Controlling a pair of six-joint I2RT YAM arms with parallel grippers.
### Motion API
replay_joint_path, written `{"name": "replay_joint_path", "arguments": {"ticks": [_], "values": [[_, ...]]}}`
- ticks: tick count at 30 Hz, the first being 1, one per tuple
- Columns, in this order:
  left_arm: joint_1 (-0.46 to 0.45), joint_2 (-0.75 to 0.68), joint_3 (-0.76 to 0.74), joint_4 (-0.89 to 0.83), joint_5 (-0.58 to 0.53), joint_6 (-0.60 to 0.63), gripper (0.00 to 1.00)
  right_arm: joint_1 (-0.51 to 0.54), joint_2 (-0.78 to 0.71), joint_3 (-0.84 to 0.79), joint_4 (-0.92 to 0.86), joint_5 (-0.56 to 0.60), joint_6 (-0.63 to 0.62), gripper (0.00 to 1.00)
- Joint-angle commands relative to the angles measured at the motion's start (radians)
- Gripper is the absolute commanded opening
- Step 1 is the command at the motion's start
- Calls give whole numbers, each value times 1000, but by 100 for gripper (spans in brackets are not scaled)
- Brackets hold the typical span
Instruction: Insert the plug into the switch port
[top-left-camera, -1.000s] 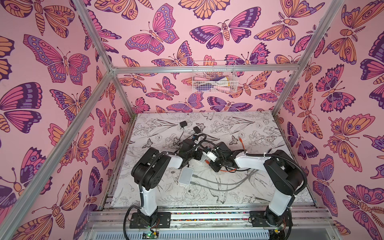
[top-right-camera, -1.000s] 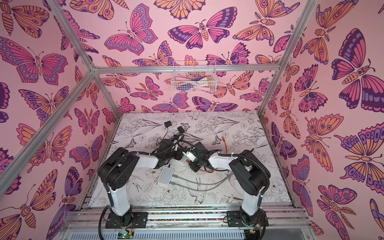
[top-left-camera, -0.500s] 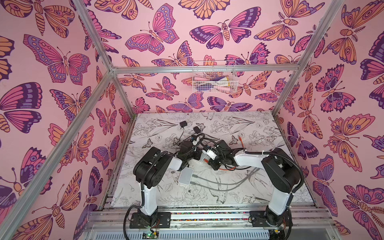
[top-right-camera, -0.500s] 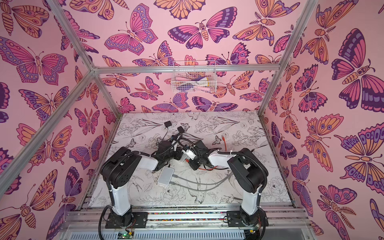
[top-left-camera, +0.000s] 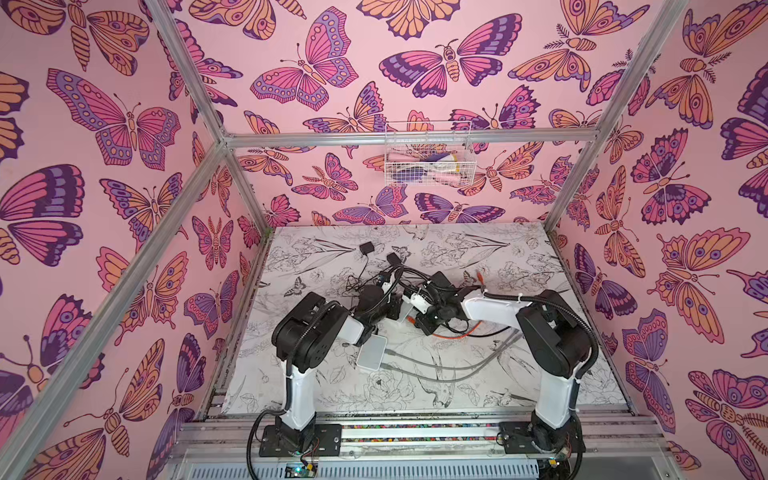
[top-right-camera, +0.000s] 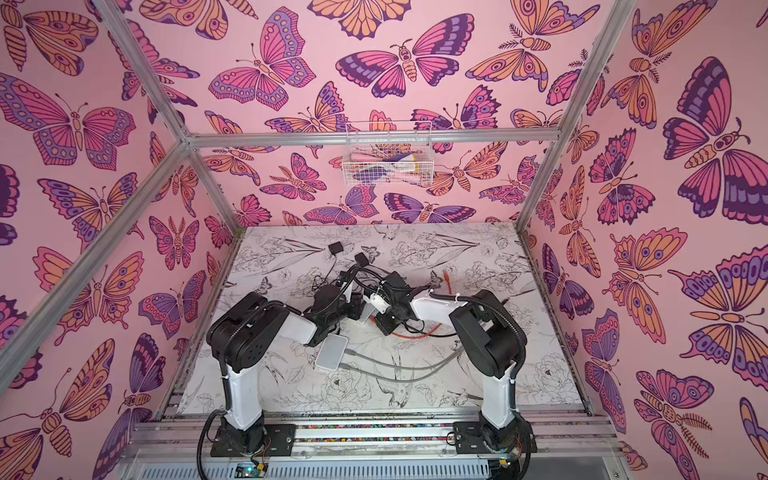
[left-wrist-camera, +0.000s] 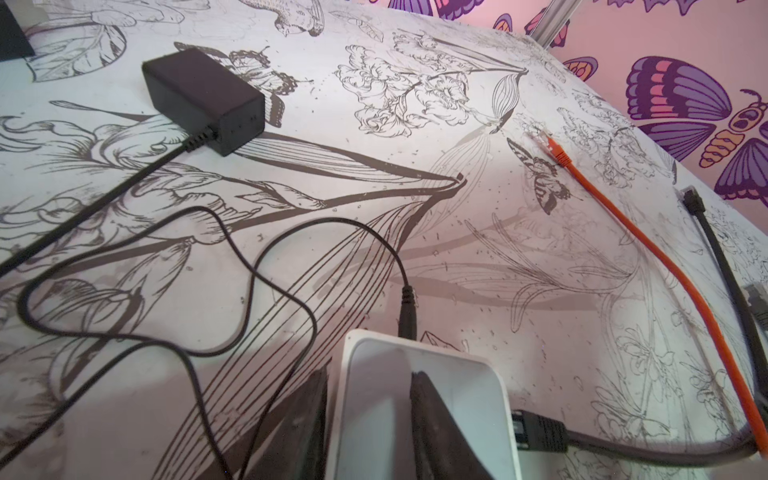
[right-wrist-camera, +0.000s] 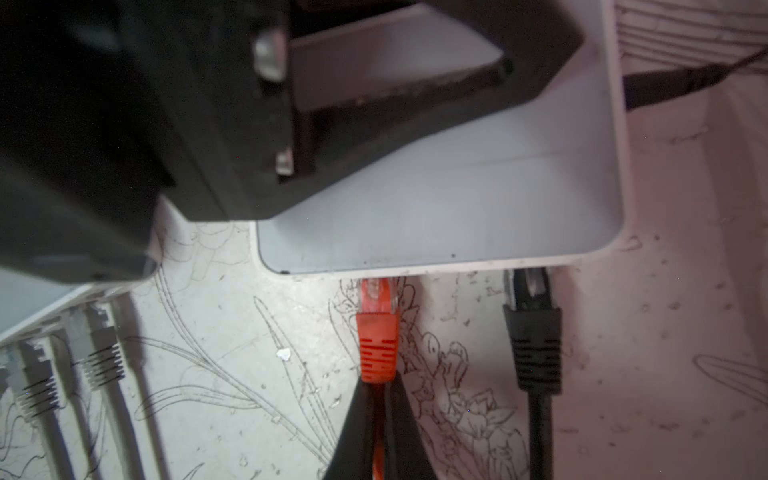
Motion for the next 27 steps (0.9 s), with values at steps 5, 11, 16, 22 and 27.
{"name": "replay_joint_path", "arguments": {"ticks": [5,11,16,22,27], "values": [[-229,129,-78,-221,724,-175,35,58,122,93,830,-98,-7,0],[-229,125,-80,-230,716,-172,35,57,111,95,874,-86,36,0],[-229,118,-89,-230,707,-177,35,58,87,61,889,-60,36,0],[-227,90,-80,-257,691,-179,35,57,24,-71,977,-25,46,0],[-227,53,-51,-343,678,-151,34,58,-28,-168,1004,-5,37,0]]}}
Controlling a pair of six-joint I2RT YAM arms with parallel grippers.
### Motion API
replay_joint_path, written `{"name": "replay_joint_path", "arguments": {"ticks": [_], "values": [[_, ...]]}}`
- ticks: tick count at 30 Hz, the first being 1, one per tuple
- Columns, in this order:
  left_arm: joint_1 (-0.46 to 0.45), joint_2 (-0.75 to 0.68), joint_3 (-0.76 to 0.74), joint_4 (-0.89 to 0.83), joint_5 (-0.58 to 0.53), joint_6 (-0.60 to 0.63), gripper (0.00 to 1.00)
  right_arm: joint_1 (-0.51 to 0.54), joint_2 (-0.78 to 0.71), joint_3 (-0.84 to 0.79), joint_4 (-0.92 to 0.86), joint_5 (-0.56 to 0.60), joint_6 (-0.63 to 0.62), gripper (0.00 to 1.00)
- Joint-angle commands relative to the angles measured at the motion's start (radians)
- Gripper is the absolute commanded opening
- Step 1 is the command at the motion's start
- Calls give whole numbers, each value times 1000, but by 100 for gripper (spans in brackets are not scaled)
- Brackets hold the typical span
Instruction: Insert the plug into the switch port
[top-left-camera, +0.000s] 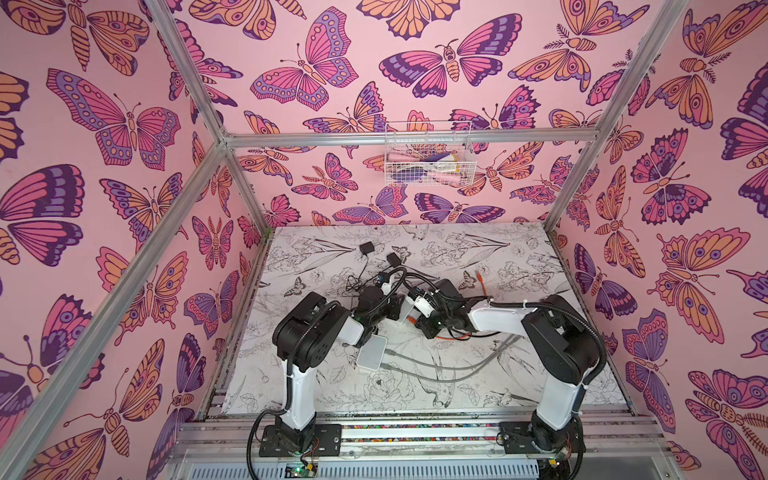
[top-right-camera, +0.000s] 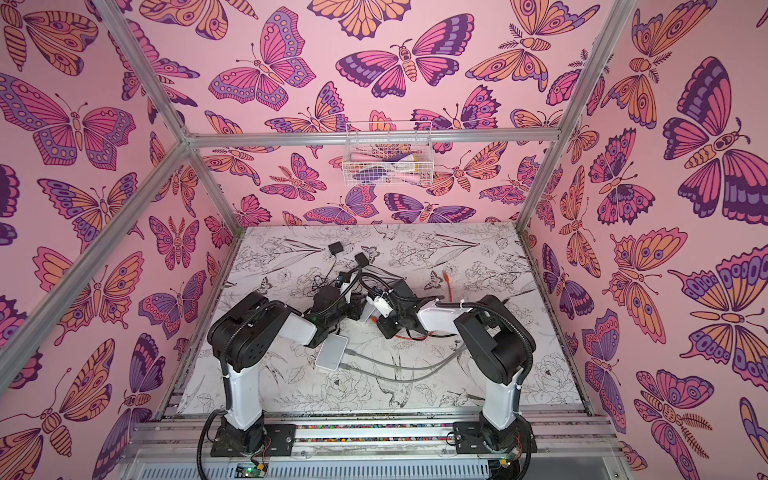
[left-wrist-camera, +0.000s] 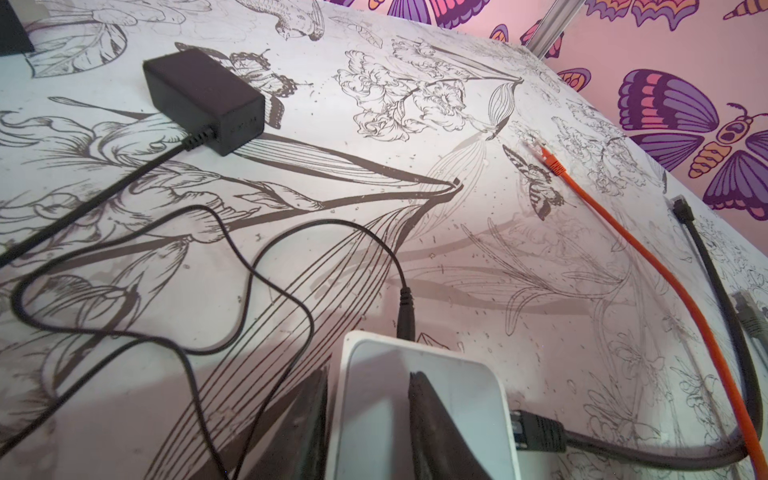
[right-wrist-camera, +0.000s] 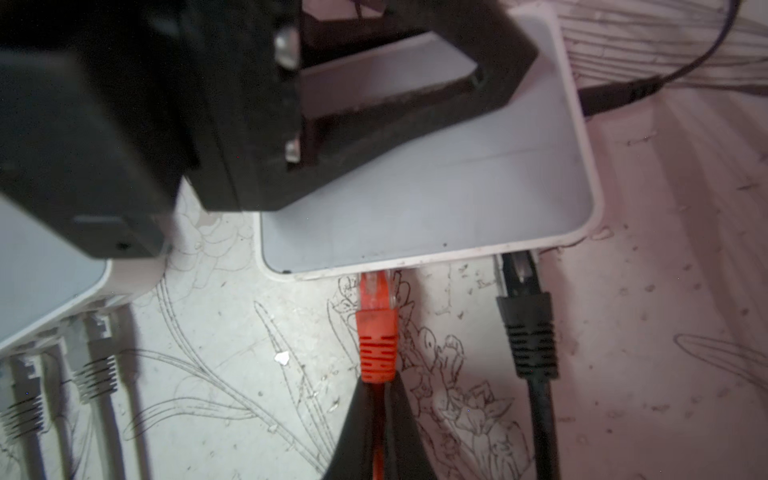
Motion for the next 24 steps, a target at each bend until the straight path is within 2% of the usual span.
{"name": "replay_joint_path", "arguments": {"ticks": [1,8,16,24], "values": [[-227,53,-43,-353,678,-129,34,57,45,24,705,-14,-12,0],[-232,50,-16,-394,680,-123,34,54,21,-38,751,10,-21,0],[-283,58,-13,-395,662,-137,34,44,63,4,860,9,58,0],[-283,12,-33,-404,657,-124,34,44,57,14,905,27,94,0]]}}
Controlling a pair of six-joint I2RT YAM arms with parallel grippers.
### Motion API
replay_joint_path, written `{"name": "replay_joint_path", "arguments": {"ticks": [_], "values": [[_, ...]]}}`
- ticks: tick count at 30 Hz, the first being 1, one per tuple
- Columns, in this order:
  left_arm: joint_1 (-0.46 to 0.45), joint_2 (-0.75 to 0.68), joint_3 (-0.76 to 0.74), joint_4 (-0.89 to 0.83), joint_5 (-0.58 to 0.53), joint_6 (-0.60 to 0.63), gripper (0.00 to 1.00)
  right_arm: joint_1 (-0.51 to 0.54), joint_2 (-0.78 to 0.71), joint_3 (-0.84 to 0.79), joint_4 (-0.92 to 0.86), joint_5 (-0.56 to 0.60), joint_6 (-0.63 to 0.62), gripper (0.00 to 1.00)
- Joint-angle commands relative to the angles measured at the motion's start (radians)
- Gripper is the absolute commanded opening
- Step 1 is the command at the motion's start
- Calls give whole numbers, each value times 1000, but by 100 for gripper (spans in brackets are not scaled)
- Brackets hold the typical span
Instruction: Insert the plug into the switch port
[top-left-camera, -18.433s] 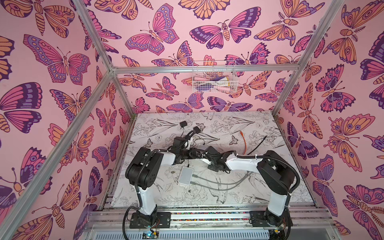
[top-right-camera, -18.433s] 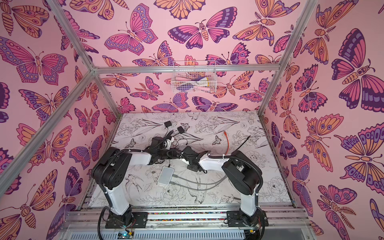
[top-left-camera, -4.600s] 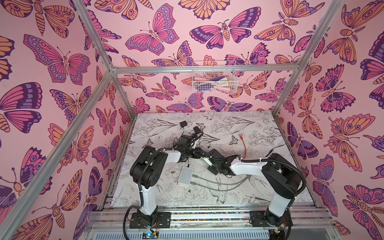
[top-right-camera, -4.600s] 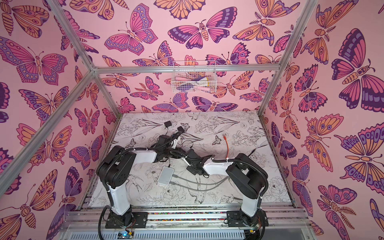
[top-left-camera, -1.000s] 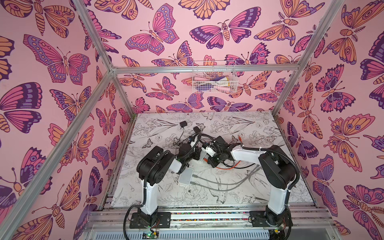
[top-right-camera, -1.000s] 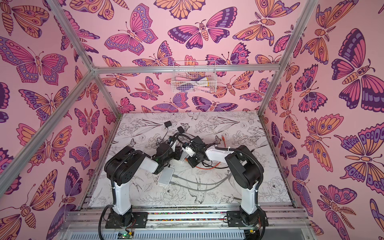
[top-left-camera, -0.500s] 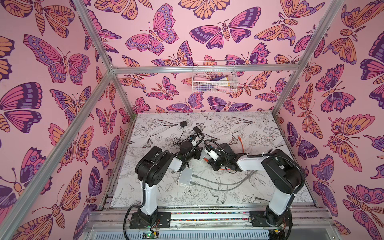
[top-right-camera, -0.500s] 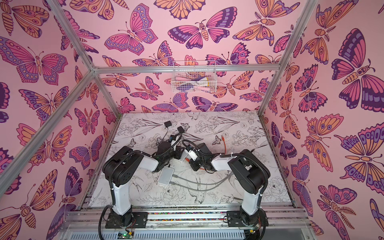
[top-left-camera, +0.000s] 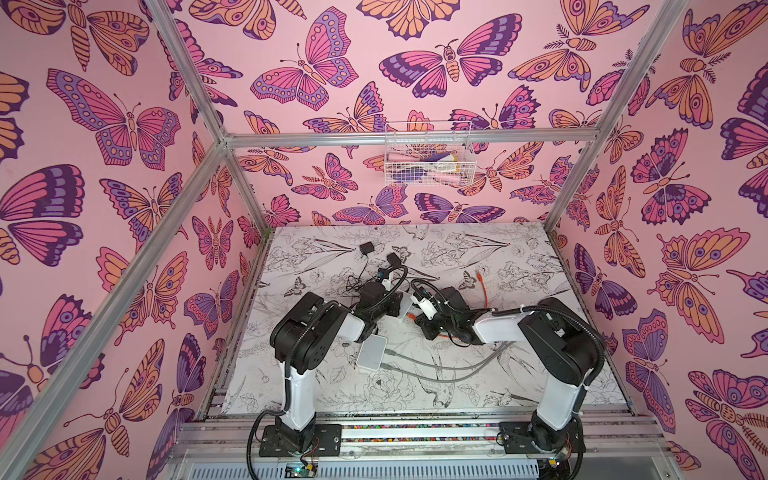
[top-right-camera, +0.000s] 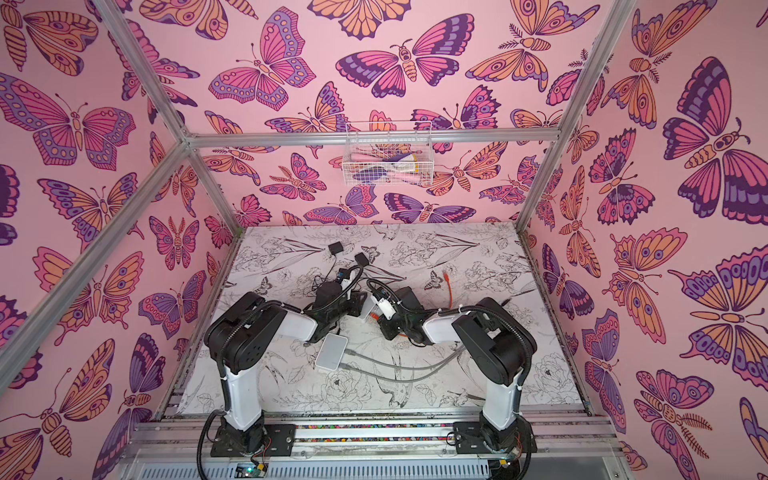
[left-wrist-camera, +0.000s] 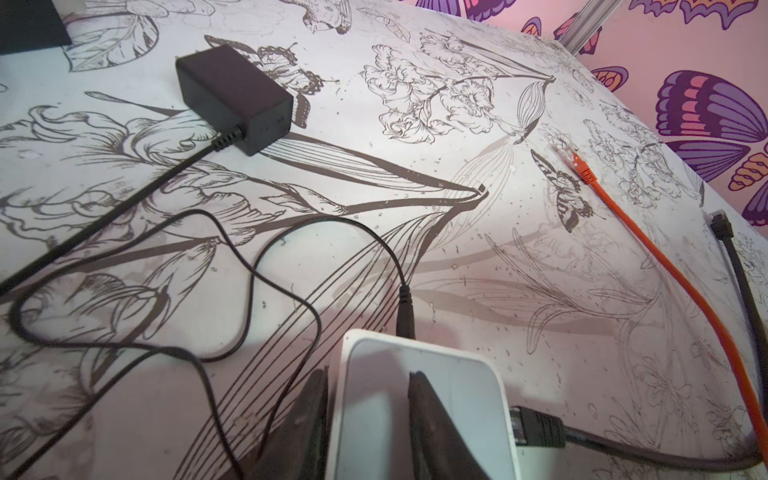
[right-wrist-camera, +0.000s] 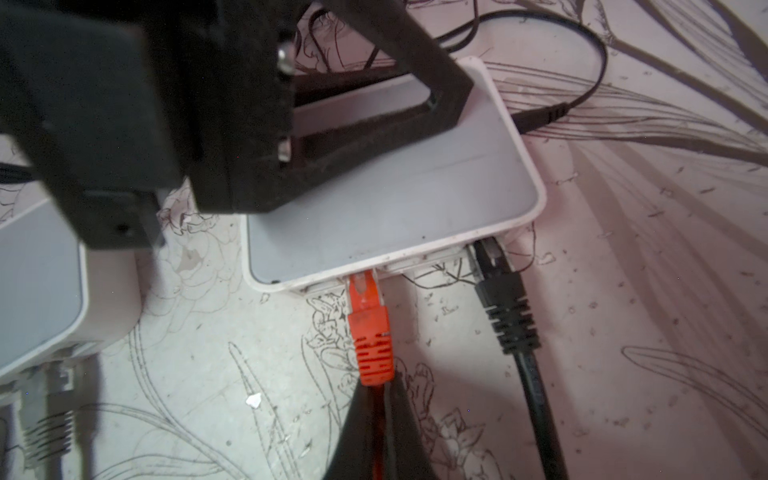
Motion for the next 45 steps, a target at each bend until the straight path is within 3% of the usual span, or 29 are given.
{"name": "replay_joint_path", "arguments": {"ticks": [1,10,17,23,30,45], "values": [[-282,29,-78,-296,704,-99,33,43,51,136,600,-12,29,0],[-278,10,-79,-313,707,-89,33,43,26,67,640,0,36,0],[-279,24,-80,-313,689,-87,33,44,7,70,568,-77,28,0],[-279,41,-73,-321,658,-78,33,45,-71,67,359,-82,-62,0],[-279,48,-61,-355,644,-57,33,45,-150,155,-48,-110,-196,0],[-279,59,-57,-383,617,-40,33,43,-124,144,4,-105,-159,0]]}}
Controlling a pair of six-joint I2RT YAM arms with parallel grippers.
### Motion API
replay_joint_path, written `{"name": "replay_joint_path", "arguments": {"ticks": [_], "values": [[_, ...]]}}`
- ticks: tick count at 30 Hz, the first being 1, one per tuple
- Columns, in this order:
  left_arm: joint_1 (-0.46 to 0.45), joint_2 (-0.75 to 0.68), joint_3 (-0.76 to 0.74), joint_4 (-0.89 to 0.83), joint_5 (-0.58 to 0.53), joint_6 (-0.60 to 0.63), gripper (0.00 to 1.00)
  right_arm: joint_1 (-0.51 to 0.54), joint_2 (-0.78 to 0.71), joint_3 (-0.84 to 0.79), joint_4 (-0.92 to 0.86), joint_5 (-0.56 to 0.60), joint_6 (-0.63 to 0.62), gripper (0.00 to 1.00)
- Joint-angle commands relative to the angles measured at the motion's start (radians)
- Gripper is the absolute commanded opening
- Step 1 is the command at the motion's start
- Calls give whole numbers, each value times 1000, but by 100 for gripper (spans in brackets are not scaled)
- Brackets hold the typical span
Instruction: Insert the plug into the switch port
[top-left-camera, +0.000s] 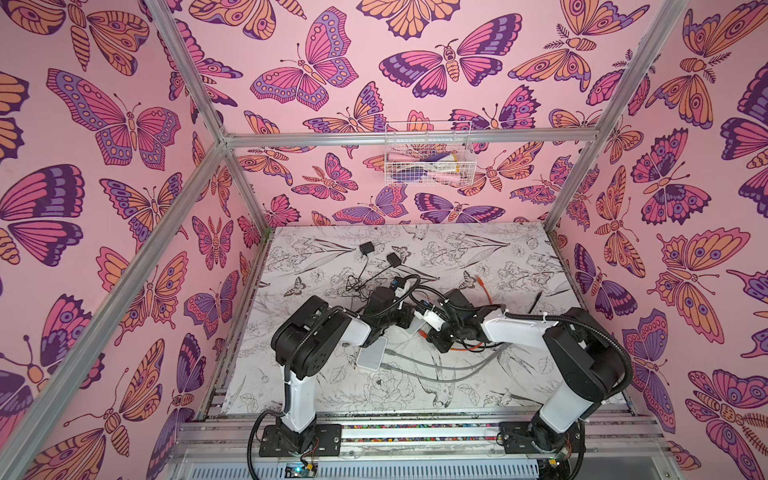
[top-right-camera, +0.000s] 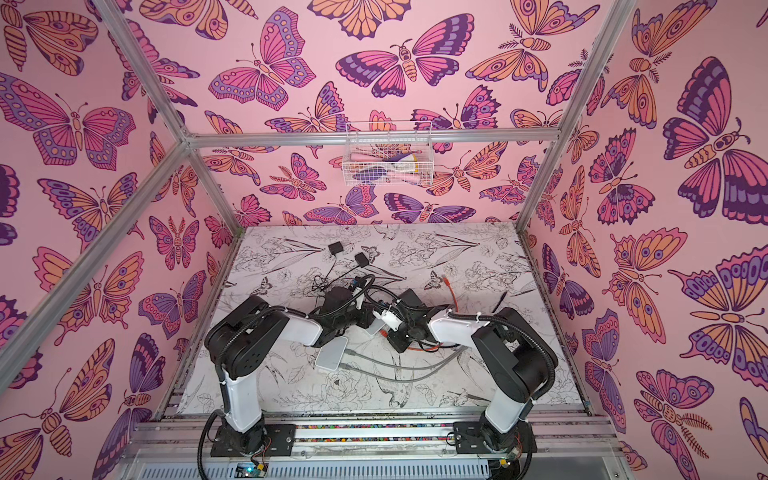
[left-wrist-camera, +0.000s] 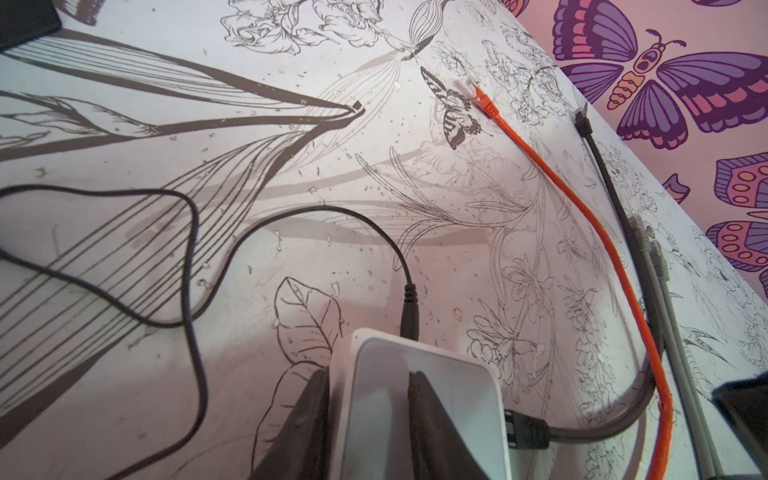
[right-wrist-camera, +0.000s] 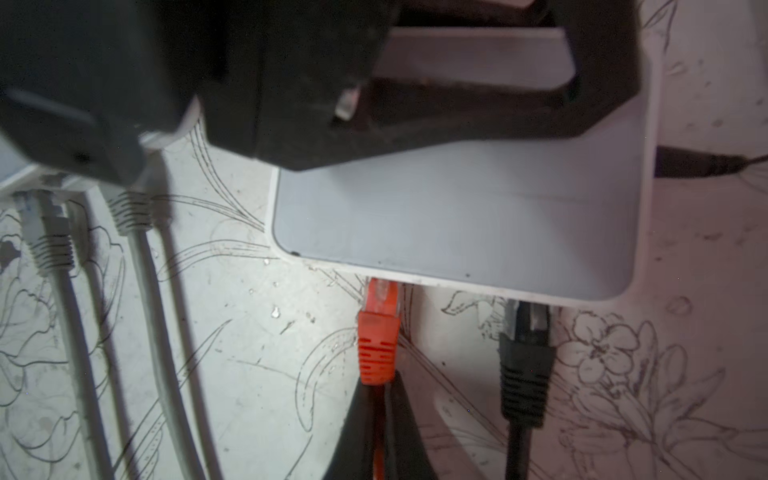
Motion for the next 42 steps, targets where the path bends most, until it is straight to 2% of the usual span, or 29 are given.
{"name": "replay_joint_path", "arguments": {"ticks": [1,6,13,17,22,33,38,42], "values": [[-198,83,-56,-310,446,-43,33,39,23,119,480,-61,-1,0],[-174,83,-59,-308,420,-48,32,37,-23,94,459,-38,-10,15],[-123,87,-65,-273,408,-80,32,38,-106,36,442,-11,-11,21],[-107,86,-62,-270,399,-88,32,36,-118,-8,470,52,-7,24],[-91,82,-68,-269,391,-89,32,33,-167,-36,484,133,21,35],[-44,63,-89,-252,370,-101,31,33,-191,-33,376,148,0,34],[1,24,-113,-242,299,-122,30,34,-199,-28,242,253,24,35],[40,-33,-126,-233,259,-144,30,34,-240,-78,255,239,36,36]]}}
